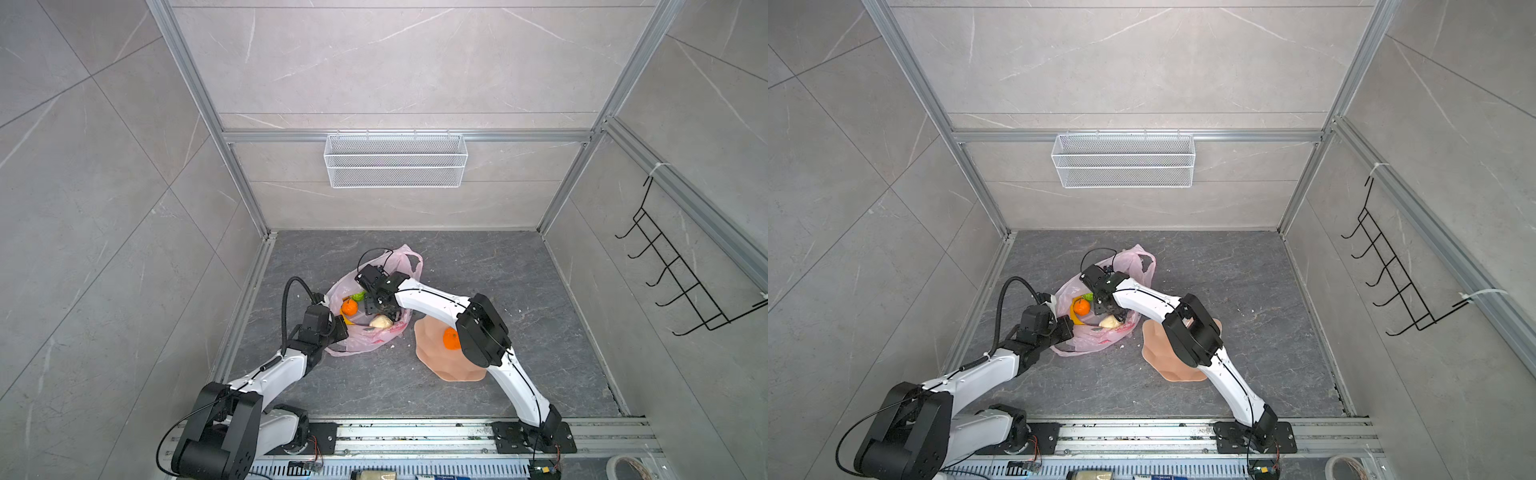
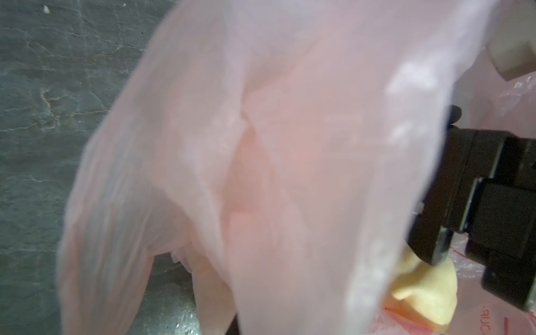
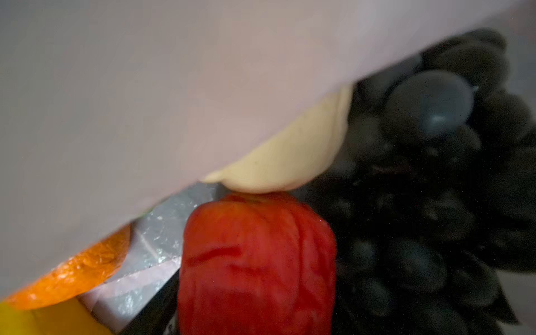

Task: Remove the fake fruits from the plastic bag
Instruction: 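Reach into the bag and grasp the red apple with the right gripper, then lift the red apple out and carry it over the peach bowl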

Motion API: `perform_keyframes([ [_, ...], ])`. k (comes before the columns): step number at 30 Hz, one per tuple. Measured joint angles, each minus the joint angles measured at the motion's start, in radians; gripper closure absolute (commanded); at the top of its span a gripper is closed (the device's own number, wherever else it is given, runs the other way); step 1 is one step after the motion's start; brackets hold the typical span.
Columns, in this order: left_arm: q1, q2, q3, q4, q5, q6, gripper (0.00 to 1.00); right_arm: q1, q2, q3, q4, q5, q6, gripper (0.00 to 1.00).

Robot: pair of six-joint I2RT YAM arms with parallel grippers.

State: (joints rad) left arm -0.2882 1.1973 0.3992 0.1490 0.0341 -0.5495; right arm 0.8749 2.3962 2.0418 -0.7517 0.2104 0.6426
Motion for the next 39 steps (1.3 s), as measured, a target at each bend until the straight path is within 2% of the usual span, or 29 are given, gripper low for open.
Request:
perform_keyframes([
  [8, 0.0, 0.0, 0.0, -0.001, -0.002, 0.0, 0.95, 0.0, -0.024, -0.011, -0.012, -0.017, -0.031, 0.41],
  [13, 0.0, 0.0, 0.001, -0.006, -0.002, 0.0, 0.95, 0.0, -0.103, -0.014, -0.044, -0.081, -0.085, 0.42],
  [18, 0.0, 0.0, 0.001, -0.006, -0.002, 0.0, 0.95, 0.0, -0.216, -0.043, -0.071, -0.088, -0.132, 0.43],
  [25, 0.0, 0.0, 0.001, -0.008, -0.003, 0.0, 0.95, 0.0, -0.367, -0.19, -0.125, -0.087, -0.188, 0.43],
  [34, 0.0, 0.005, 0.003, -0.014, -0.003, 0.0, 0.94, 0.0, -0.639, -0.454, -0.31, -0.064, -0.236, 0.44],
  [39, 0.0, 0.006, 0.004, -0.014, -0.002, 0.001, 0.95, 0.0, -0.737, -0.581, -0.408, -0.07, -0.235, 0.43],
])
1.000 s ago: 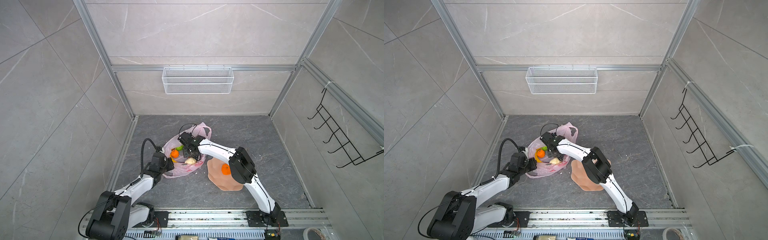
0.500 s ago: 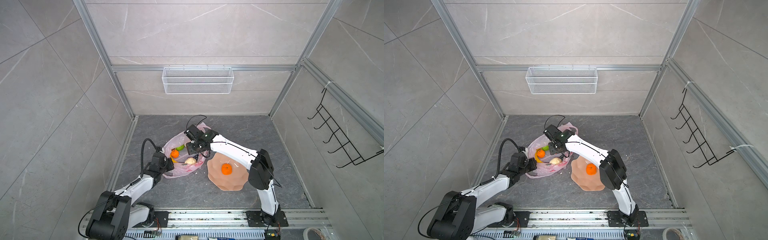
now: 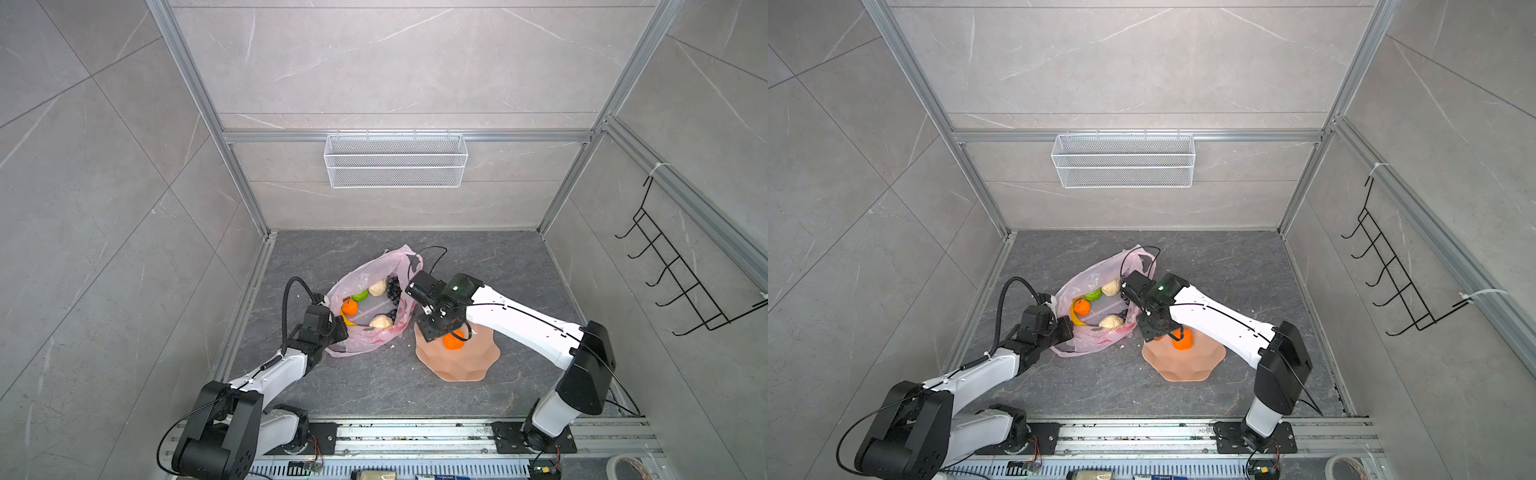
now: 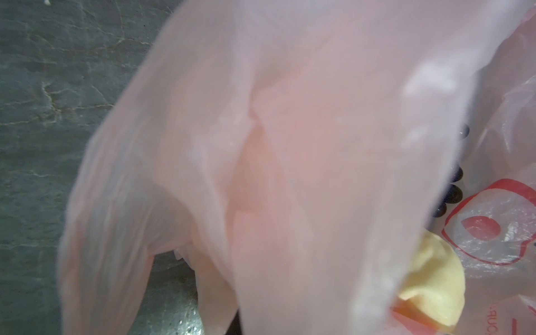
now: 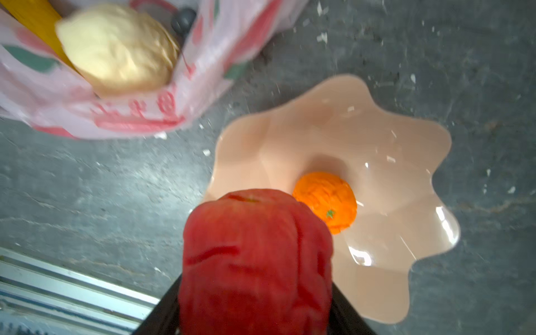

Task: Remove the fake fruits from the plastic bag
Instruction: 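Lift the red apple out and carry it over the peach bowl, then lower the red apple into the bowl beside the orange and release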

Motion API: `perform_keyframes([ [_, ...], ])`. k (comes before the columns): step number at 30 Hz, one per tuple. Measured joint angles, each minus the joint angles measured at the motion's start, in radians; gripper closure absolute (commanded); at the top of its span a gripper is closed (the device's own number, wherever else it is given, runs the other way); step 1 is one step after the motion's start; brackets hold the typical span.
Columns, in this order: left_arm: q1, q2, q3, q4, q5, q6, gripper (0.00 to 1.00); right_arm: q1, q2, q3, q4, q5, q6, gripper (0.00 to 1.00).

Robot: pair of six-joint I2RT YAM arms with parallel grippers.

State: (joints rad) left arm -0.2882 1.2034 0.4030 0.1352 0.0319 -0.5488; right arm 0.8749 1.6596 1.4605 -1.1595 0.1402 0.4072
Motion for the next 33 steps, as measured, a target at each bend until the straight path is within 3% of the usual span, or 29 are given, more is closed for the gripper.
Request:
perform_keyframes([
  [13, 0.0, 0.001, 0.001, 0.0, 0.0, 0.0, 0.95, 0.0, -0.041, -0.228, -0.11, -0.037, 0.006, 0.41],
  [33, 0.0, 0.013, 0.001, 0.0, 0.0, 0.0, 0.95, -0.087, 0.06, -0.264, -0.112, -0.082, -0.043, 0.37],
])
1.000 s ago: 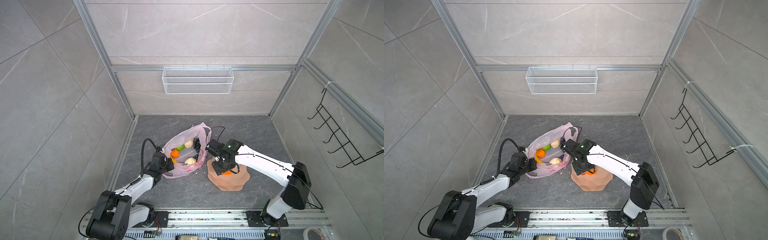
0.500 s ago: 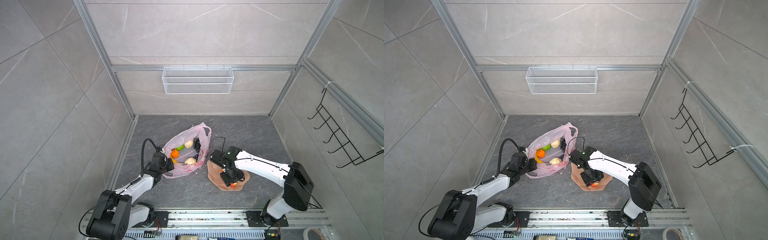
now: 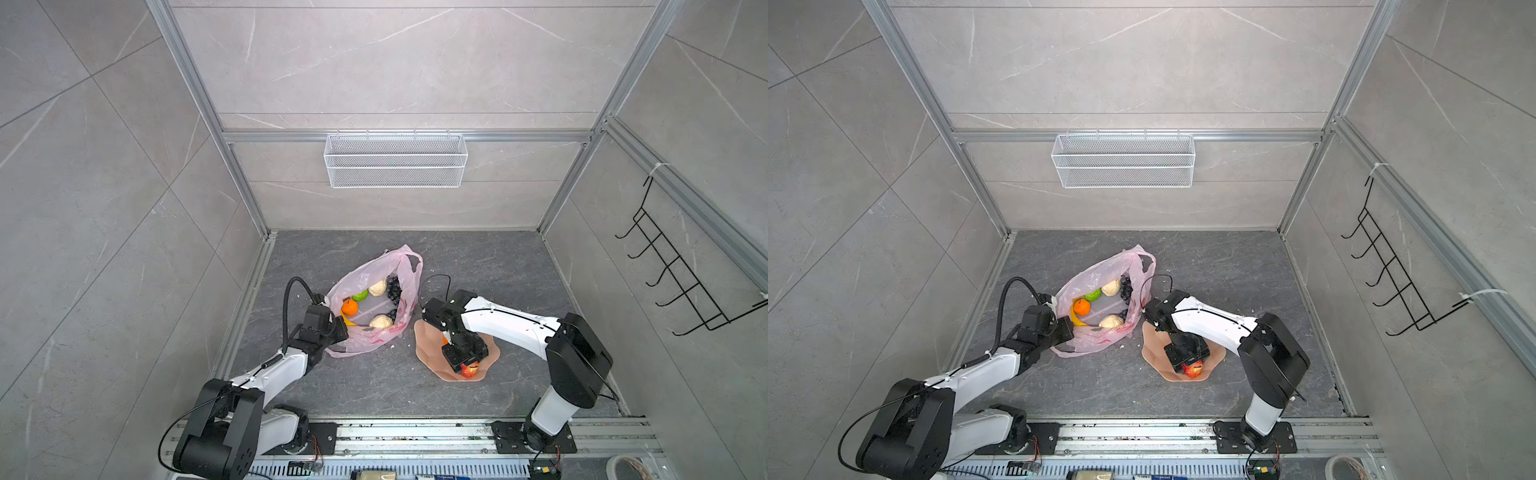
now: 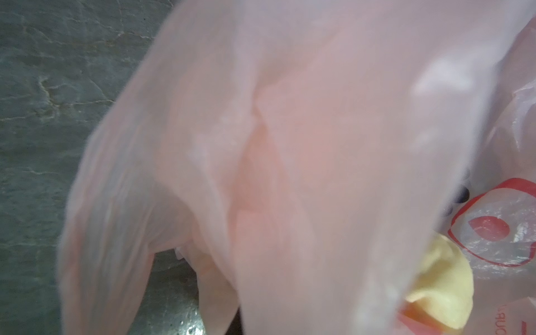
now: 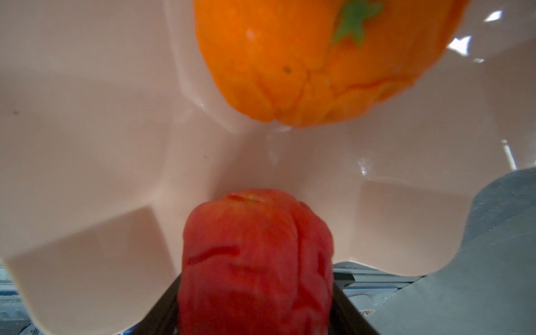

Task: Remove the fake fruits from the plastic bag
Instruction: 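Lower the red apple into the bowl beside the orange and release, then move the right gripper back into the bag opening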

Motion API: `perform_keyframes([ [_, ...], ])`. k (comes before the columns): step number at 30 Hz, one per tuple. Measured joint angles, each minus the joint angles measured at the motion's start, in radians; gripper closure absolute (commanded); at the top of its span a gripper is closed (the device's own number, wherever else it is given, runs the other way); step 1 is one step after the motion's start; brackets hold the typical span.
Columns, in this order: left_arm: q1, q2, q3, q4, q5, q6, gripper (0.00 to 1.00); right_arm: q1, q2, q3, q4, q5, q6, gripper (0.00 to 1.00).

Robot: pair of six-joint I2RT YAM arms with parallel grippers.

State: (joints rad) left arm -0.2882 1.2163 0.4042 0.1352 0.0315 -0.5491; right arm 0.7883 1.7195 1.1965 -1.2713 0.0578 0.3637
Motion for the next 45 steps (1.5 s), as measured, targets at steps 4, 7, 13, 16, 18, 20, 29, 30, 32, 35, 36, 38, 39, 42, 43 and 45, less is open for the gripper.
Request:
perform_keyframes([
  [4, 0.0, 0.0, 0.001, 0.0, 0.0, 0.0, 0.95, -0.01, 0.01, 0.0, 0.0, -0.002, -0.003, 0.33],
  [7, 0.0, 0.0, 0.002, 0.0, 0.0, 0.0, 0.95, -0.011, 0.014, 0.0, 0.0, 0.0, -0.003, 0.31],
  [13, 0.0, 0.0, 0.002, 0.0, 0.0, 0.0, 0.94, -0.015, 0.014, 0.001, -0.001, 0.011, -0.003, 0.27],
  [16, 0.0, 0.0, 0.002, 0.0, 0.0, 0.0, 0.95, -0.019, 0.014, 0.003, -0.002, 0.021, -0.003, 0.26],
  [18, 0.0, 0.0, 0.002, 0.0, 0.0, 0.0, 0.95, -0.02, 0.014, 0.008, -0.004, 0.027, -0.003, 0.26],
  [20, 0.0, 0.0, 0.002, 0.0, 0.0, 0.0, 0.95, -0.02, 0.014, 0.01, -0.004, 0.029, -0.003, 0.27],
  [29, 0.0, 0.0, 0.002, 0.0, 0.0, 0.0, 0.95, -0.02, 0.01, 0.033, -0.005, 0.054, -0.001, 0.33],
  [30, 0.0, 0.0, 0.002, 0.0, 0.0, 0.0, 0.95, -0.02, 0.005, 0.042, -0.004, 0.058, 0.0, 0.34],
  [32, 0.0, 0.0, 0.002, 0.0, 0.0, 0.0, 0.95, -0.021, -0.016, 0.066, -0.005, 0.062, 0.003, 0.34],
  [35, 0.0, 0.0, 0.002, 0.0, 0.0, 0.0, 0.94, -0.02, -0.06, 0.114, 0.008, 0.066, 0.014, 0.35],
  [36, 0.0, 0.0, 0.002, 0.0, 0.0, 0.0, 0.95, -0.02, -0.076, 0.132, 0.017, 0.066, 0.019, 0.36],
  [38, 0.0, 0.0, 0.002, 0.0, 0.001, 0.0, 0.95, -0.016, -0.097, 0.174, 0.042, 0.069, 0.038, 0.36],
  [39, 0.0, 0.0, 0.002, 0.0, 0.001, 0.0, 0.95, -0.011, -0.101, 0.198, 0.064, 0.073, 0.051, 0.36],
  [42, 0.0, 0.0, 0.002, 0.0, 0.003, 0.0, 0.95, 0.032, -0.089, 0.269, 0.146, 0.074, 0.083, 0.36],
  [43, 0.0, 0.0, 0.002, 0.0, 0.004, 0.0, 0.95, 0.051, -0.074, 0.298, 0.17, 0.073, 0.091, 0.36],
  [45, 0.0, 0.001, 0.004, 0.0, 0.005, 0.0, 0.95, 0.092, -0.016, 0.382, 0.223, 0.071, 0.111, 0.36],
])
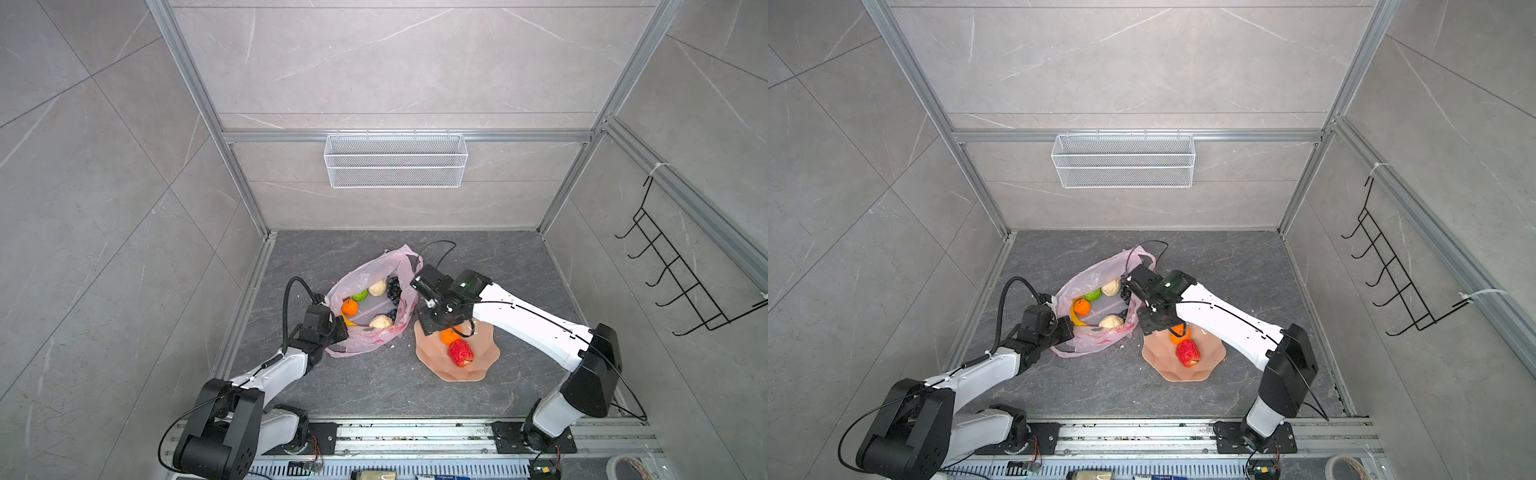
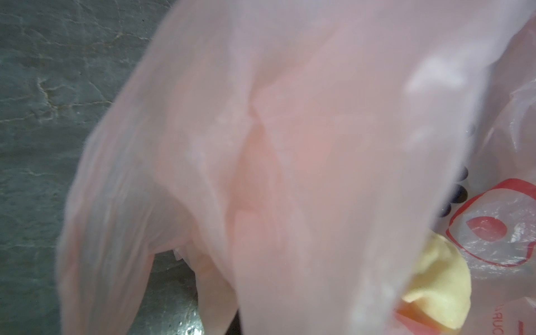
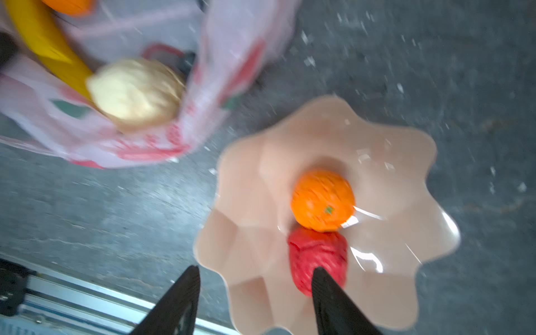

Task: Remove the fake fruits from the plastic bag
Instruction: 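Move the right gripper back into the bag opening, then reach into the bag and grasp the pale pear with the right gripper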

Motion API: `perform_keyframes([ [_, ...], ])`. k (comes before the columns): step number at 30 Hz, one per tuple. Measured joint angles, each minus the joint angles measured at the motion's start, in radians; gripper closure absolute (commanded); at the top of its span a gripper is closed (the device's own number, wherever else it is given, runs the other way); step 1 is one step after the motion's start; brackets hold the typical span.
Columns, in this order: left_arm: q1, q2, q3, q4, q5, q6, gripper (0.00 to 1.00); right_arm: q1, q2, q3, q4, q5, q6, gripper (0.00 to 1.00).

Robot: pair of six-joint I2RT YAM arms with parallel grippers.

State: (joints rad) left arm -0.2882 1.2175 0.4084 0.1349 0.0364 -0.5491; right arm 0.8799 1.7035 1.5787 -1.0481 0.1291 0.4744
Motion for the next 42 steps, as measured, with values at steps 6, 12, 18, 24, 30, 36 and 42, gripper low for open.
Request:
perform_keyframes([
  [6, 0.0, -0.001, 0.001, 0.0, 0.001, 0.0, 0.94, 0.029, 0.196, 0.16, 0.155, -0.002, 0.063, 0.36],
  [12, 0.0, -0.002, 0.001, 0.0, 0.002, 0.0, 0.94, 0.023, 0.348, 0.253, 0.245, 0.028, 0.131, 0.39],
  [18, 0.0, -0.008, 0.001, 0.0, 0.014, 0.0, 0.96, -0.01, 0.506, 0.405, 0.293, 0.046, 0.201, 0.48],
  [24, 0.0, -0.011, 0.001, 0.0, 0.018, 0.0, 0.96, -0.053, 0.613, 0.515, 0.304, 0.047, 0.266, 0.49],
  [30, 0.0, -0.025, 0.001, 0.0, 0.021, 0.0, 0.97, -0.051, 0.714, 0.666, 0.287, 0.048, 0.294, 0.42],
  [36, 0.0, -0.043, 0.001, 0.0, 0.024, 0.0, 0.97, -0.051, 0.794, 0.772, 0.237, 0.068, 0.299, 0.44],
  [42, 0.0, -0.047, 0.001, 0.0, 0.024, 0.0, 0.97, -0.05, 0.757, 0.675, 0.283, 0.066, 0.29, 0.38],
])
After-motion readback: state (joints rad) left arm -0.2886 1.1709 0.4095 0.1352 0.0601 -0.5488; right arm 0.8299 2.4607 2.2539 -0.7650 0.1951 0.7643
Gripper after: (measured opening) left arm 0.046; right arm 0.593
